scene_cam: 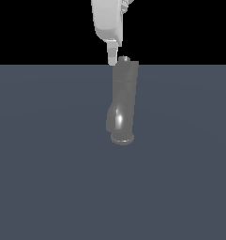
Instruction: Turn on the faucet by rotating a designated handle.
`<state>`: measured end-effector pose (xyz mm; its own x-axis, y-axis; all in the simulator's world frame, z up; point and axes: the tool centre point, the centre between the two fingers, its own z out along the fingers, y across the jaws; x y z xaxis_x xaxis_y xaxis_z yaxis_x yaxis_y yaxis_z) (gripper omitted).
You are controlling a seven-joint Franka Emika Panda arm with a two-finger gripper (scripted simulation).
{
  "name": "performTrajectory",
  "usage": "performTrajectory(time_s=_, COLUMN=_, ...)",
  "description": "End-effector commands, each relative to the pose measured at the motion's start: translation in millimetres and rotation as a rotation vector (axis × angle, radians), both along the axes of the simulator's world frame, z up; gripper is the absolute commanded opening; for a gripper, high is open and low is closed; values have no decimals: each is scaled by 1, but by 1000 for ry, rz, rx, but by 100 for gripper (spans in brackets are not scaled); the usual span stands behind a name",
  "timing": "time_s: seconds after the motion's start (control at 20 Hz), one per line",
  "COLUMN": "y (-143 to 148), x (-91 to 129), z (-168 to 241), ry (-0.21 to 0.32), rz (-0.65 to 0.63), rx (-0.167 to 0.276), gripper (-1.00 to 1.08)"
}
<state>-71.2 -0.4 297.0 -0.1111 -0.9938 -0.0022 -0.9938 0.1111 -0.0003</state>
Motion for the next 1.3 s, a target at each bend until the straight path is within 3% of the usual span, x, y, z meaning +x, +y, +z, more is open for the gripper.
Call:
performTrajectory(time_s=0.0, y=-37, x=-5, z=0, ry=1, rz=-57, rx=-2, gripper=-100)
performTrajectory(time_s=0.05, y=-4, x=-1, z=0, ry=0, rz=-2, rx=0, gripper=-100)
performTrajectory(time_s=0.75, y=-96, x=19, z=0, ry=1, rz=-55, rx=-2, gripper=-100)
performTrajectory(time_s=0.8, y=-96, x=19, z=0, ry=1, rz=-55, rx=-2, gripper=-100)
performTrajectory(time_s=0.85, y=-40, x=19, z=0, ry=13, rz=37, rx=4, gripper=-100)
performTrajectory(time_s=1.25, y=-69, x=42, z=0, ry=8, rz=4, rx=2, gripper=-100)
